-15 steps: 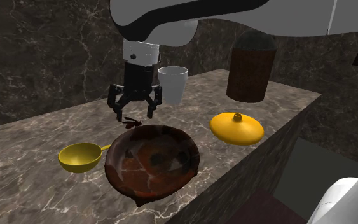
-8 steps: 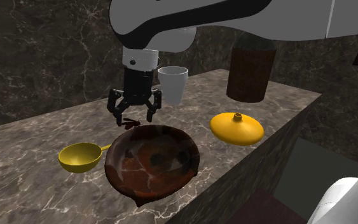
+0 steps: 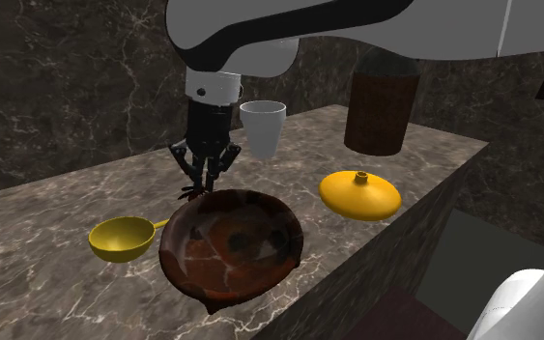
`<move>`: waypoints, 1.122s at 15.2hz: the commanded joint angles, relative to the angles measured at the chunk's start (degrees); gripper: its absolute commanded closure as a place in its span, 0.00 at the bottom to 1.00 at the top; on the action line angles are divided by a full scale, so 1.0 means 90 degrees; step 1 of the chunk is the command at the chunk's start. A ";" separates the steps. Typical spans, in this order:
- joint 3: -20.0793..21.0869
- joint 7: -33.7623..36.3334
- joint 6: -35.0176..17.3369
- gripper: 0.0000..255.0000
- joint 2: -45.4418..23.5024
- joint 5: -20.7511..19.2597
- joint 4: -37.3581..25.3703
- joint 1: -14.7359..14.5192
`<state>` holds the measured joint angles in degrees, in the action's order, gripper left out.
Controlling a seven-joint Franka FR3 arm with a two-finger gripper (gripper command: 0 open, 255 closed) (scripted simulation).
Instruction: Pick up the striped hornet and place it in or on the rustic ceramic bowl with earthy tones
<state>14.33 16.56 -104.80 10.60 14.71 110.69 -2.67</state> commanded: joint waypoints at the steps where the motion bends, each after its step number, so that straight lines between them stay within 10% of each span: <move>1: 0.0003 0.0003 0.0006 1.00 -0.0031 -0.0008 0.0038 0.0000; 17: -0.0035 0.0229 0.1114 1.00 -0.0167 -0.0091 -0.1224 0.0030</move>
<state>14.05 18.41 -95.78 9.39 14.00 100.96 -2.44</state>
